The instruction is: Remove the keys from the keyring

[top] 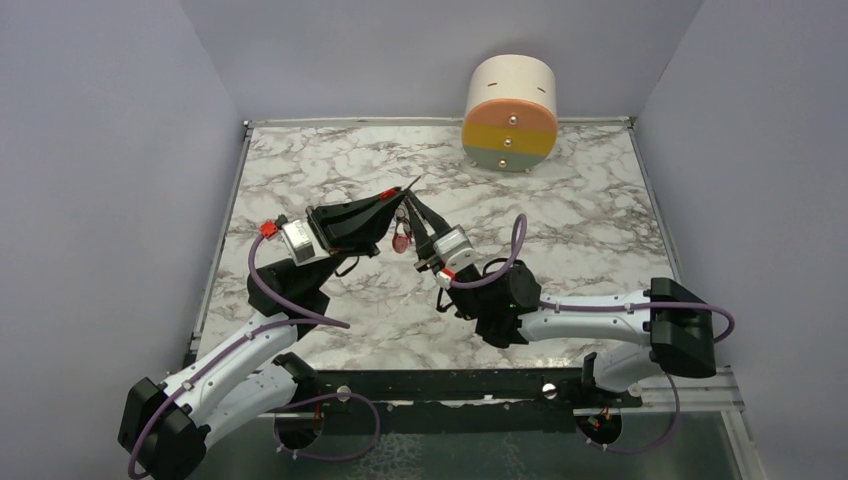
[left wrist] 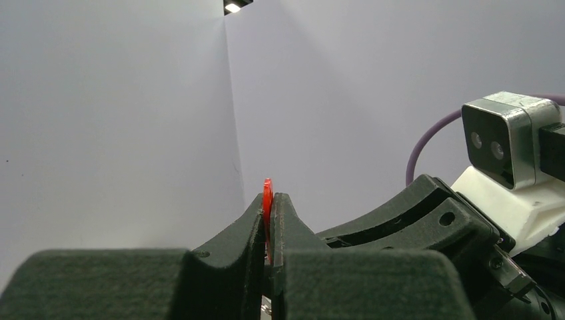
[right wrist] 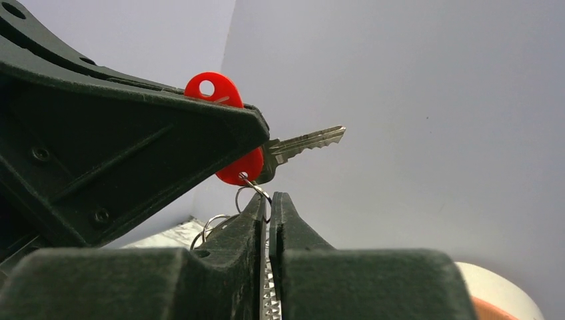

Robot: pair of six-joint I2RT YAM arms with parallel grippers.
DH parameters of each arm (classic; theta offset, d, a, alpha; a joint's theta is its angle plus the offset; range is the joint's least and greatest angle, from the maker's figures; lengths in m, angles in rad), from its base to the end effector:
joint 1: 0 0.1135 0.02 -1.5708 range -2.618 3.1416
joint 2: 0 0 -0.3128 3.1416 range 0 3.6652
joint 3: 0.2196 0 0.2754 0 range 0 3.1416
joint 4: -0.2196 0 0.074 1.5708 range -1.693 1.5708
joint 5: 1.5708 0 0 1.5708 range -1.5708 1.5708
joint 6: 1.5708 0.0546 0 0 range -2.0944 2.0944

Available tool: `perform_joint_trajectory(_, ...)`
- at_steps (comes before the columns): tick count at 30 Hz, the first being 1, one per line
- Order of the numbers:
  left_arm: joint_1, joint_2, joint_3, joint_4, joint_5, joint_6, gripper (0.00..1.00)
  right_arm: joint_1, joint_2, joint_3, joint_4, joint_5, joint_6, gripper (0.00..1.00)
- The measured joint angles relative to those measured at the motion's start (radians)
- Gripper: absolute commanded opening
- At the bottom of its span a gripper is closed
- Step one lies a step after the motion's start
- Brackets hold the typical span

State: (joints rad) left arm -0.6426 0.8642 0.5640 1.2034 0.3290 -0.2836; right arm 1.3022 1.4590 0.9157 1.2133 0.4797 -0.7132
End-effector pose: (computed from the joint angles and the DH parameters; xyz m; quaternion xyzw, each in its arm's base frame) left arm 0.1249 -0.1155 0.4279 0.2099 0.2904 -0.4644 0.8099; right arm 0.1151 0.3232 0.4128 -0.2434 0.4066 0.1549 0.8669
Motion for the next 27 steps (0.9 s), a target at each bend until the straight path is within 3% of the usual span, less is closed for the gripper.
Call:
perform_joint_trajectory(14,0.0,0.0,0.0,0.008,0.0,-0.006,0.04,0.0,0.052,0.0,0.145,0.0,-0.097,0.01)
perform_joint_trajectory(27,0.001,0.003,-0.026,0.034,-0.037,0.023,0.19,0.001,0.047,-0.024,0.174,-0.014,-0.145,0.01)
